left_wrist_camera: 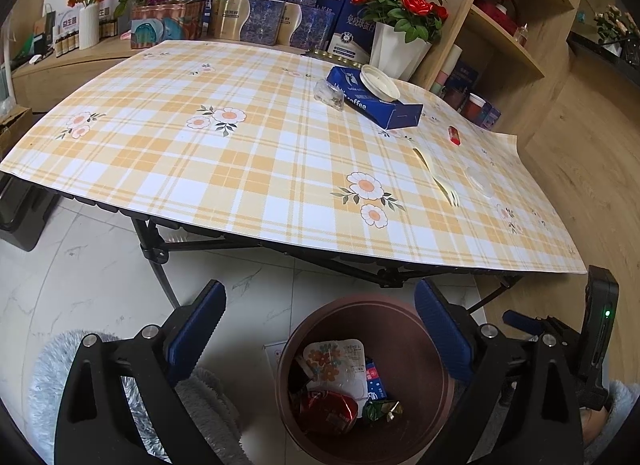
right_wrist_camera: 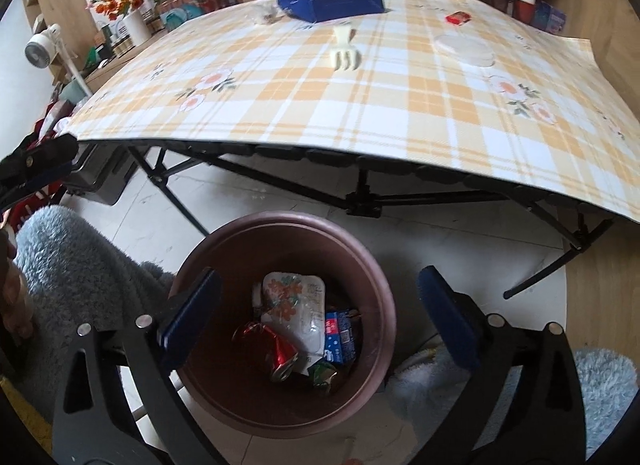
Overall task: Collect trash
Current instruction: 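Move both open tools from the bin toward the table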
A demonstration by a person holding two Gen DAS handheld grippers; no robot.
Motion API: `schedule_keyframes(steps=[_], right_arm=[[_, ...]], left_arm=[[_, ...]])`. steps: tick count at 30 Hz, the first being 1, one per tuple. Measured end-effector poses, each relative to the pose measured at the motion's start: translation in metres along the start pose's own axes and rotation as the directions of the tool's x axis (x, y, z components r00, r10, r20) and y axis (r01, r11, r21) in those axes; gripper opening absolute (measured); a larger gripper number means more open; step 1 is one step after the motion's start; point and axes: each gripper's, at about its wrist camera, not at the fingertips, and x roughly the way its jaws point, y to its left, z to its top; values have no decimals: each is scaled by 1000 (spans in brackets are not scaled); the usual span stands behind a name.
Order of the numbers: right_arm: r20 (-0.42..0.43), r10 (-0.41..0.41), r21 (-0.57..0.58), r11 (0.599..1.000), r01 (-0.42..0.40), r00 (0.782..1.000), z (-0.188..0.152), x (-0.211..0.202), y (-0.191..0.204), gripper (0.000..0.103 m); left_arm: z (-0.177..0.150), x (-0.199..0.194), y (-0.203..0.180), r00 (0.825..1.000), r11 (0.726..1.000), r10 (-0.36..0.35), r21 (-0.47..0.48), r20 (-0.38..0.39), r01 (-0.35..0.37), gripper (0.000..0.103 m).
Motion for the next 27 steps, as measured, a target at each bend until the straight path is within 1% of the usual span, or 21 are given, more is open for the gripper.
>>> schedule_keyframes(steps=[5,10,12,15,18,22,24,27], right_arm=[[36,-12,50,999,10,999,3,-7,-10,97],[50,-101,121,988,94,994,5,-12,-21,97],[67,-116,147,984,105,991,6,-17,-27,97],[84,-113,186,978,95,990,7,-22,-37,97],[100,-83,226,972,59,991,12,-29,-50,97],[148,-85,296,954,38,985,27,-43,-72,97],[160,-91,308,951,38,983,41,-47,-83,97],[136,-72,276,960,32,988,66,-45,-96,97]], left_arm=[[0,1,0,1000,1000,4,0,-3,-4,93],[-1,2,-1,1000,1000,27,-3,-6,-27,93],[-1,2,-2,999,999,41,-2,-4,-41,96],[1,-1,-3,996,997,84,-5,14,-83,97],[5,-2,-1,993,993,117,-27,12,-117,97],[15,-4,-1,993,993,115,-33,26,-114,97],[23,-3,-6,993,994,111,-9,32,-111,97],[41,5,-15,991,990,134,50,16,-135,97]])
